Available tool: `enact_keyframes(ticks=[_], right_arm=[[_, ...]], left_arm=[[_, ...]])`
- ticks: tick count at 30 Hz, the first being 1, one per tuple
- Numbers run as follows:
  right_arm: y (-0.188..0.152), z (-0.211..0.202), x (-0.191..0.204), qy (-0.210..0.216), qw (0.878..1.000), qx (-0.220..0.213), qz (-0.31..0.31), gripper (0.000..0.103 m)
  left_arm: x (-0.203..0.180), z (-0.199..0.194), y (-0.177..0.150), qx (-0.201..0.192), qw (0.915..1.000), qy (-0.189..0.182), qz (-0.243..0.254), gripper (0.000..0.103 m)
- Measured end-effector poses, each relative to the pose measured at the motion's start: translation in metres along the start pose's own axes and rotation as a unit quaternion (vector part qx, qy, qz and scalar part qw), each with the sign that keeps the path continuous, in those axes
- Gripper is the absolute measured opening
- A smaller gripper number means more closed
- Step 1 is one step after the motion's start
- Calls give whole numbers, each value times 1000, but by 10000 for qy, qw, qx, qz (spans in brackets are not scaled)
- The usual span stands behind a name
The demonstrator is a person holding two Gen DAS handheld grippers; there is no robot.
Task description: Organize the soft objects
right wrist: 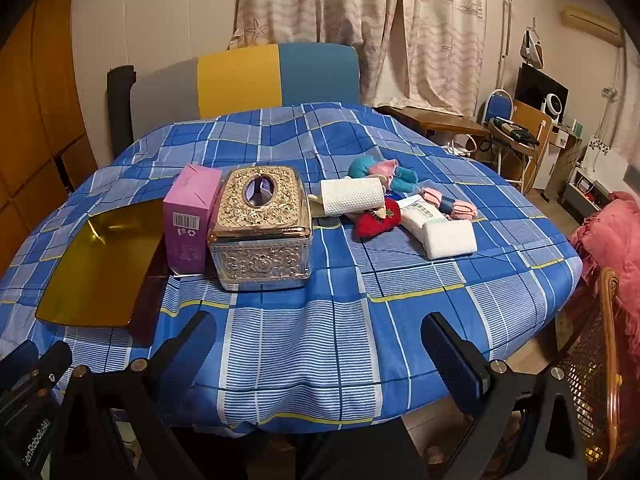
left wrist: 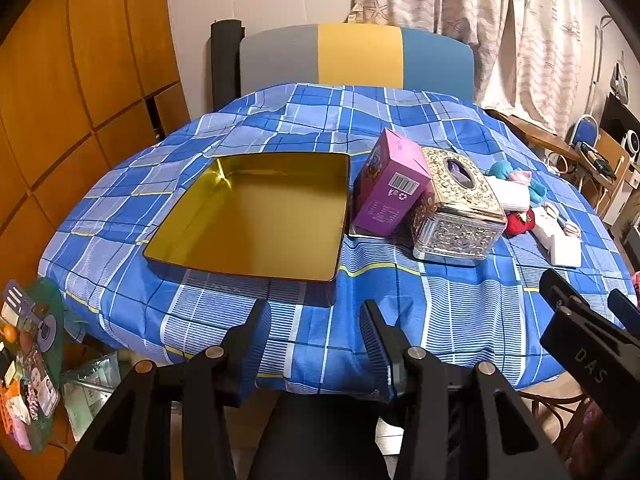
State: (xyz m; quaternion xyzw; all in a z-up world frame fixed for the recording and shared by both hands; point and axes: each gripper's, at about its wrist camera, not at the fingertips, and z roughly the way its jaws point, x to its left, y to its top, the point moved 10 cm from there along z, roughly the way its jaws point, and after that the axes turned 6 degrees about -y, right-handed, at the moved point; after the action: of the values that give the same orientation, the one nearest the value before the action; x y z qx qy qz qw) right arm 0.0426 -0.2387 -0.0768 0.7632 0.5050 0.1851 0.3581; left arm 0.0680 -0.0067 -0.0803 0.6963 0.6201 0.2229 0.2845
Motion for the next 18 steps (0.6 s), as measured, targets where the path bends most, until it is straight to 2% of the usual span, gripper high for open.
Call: enact_keyframes(ticks=[18], right_arm=[[-1,0,-1,-10,10000,-1,-19,103]], left_arm=[[-8,-2,1,-18,9998,-175,75,47]])
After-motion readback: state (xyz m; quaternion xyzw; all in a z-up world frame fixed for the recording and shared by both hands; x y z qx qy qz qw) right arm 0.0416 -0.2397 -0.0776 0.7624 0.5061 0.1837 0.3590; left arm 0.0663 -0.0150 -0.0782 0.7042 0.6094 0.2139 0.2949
